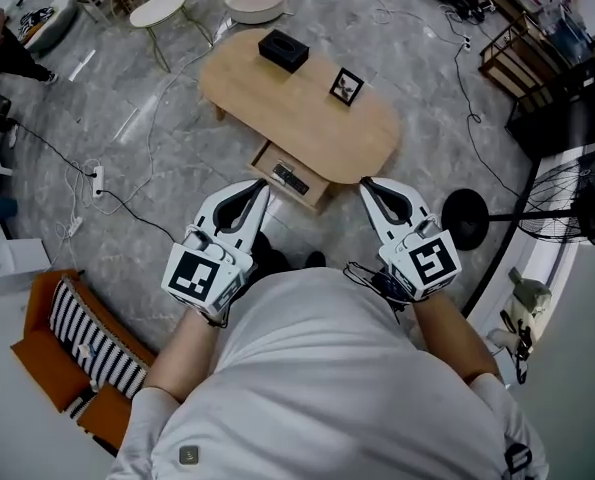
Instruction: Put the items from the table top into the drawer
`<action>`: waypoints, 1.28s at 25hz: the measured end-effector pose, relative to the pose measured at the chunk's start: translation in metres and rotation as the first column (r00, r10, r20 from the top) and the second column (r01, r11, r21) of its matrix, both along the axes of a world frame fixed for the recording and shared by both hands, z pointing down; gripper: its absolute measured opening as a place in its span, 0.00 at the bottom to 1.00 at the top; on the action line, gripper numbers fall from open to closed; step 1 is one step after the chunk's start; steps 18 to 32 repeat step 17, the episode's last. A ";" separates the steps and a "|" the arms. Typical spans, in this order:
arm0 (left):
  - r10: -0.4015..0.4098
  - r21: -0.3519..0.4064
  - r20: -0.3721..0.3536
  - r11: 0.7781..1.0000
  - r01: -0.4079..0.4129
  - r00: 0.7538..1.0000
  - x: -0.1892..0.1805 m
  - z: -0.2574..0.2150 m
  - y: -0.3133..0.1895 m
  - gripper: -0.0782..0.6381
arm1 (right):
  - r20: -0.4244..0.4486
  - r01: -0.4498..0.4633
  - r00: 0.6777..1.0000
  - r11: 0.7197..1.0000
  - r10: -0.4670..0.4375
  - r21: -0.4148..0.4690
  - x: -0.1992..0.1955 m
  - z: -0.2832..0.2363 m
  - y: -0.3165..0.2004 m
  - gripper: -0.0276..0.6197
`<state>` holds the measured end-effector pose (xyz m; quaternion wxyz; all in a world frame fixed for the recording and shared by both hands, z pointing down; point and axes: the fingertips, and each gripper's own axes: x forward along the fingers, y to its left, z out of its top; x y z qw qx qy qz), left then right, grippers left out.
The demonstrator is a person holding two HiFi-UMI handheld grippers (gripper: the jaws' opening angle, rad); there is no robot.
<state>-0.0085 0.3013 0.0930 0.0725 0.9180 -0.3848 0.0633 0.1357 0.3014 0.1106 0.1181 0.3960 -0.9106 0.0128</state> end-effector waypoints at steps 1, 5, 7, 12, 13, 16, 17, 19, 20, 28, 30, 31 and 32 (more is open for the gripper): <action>-0.006 -0.010 0.004 1.000 0.006 1.000 0.004 0.002 0.003 0.12 | 0.004 0.004 1.000 1.000 -0.004 0.003 0.004 0.000 0.003 0.08; -0.022 -0.028 0.014 0.999 0.023 1.000 0.011 0.005 0.010 0.12 | 0.016 0.020 1.000 1.000 -0.020 0.009 0.010 -0.003 0.008 0.08; -0.027 -0.027 0.015 0.999 0.028 1.000 0.013 0.005 0.013 0.12 | 0.019 0.024 1.000 1.000 -0.024 0.013 0.011 -0.004 0.010 0.08; -0.045 -0.015 0.013 0.999 0.045 0.999 0.014 0.004 0.019 0.12 | 0.030 0.033 0.999 0.999 -0.034 0.028 0.015 -0.009 0.014 0.08; -0.046 -0.009 0.012 0.999 0.046 0.999 0.014 0.002 0.019 0.12 | 0.031 0.034 0.999 0.999 -0.035 0.030 0.015 -0.011 0.015 0.08; -0.047 -0.002 0.010 0.999 0.047 0.999 0.016 -0.002 0.021 0.12 | 0.033 0.034 0.999 0.999 -0.035 0.031 0.017 -0.015 0.017 0.08; -0.045 0.006 0.008 0.999 0.045 0.999 0.017 -0.004 0.021 0.12 | 0.034 0.034 0.999 0.999 -0.035 0.031 0.018 -0.016 0.018 0.08; -0.045 0.006 0.008 0.999 0.045 0.999 0.017 -0.004 0.021 0.12 | 0.034 0.034 0.999 0.999 -0.035 0.031 0.018 -0.016 0.018 0.08; -0.045 0.006 0.008 0.999 0.045 0.999 0.017 -0.004 0.021 0.12 | 0.034 0.034 0.999 0.999 -0.035 0.031 0.018 -0.016 0.018 0.08; -0.045 0.006 0.008 0.999 0.045 0.999 0.017 -0.004 0.021 0.12 | 0.034 0.034 0.999 0.999 -0.035 0.031 0.018 -0.016 0.018 0.08; -0.045 0.006 0.008 0.999 0.045 0.999 0.017 -0.004 0.021 0.12 | 0.034 0.034 0.999 0.999 -0.035 0.031 0.018 -0.016 0.018 0.08; -0.045 0.006 0.008 0.999 0.045 0.999 0.017 -0.004 0.021 0.12 | 0.034 0.034 0.999 0.999 -0.035 0.031 0.018 -0.016 0.018 0.08; -0.045 0.006 0.008 0.999 0.045 0.999 0.017 -0.004 0.021 0.12 | 0.034 0.034 0.999 0.999 -0.035 0.031 0.018 -0.016 0.018 0.08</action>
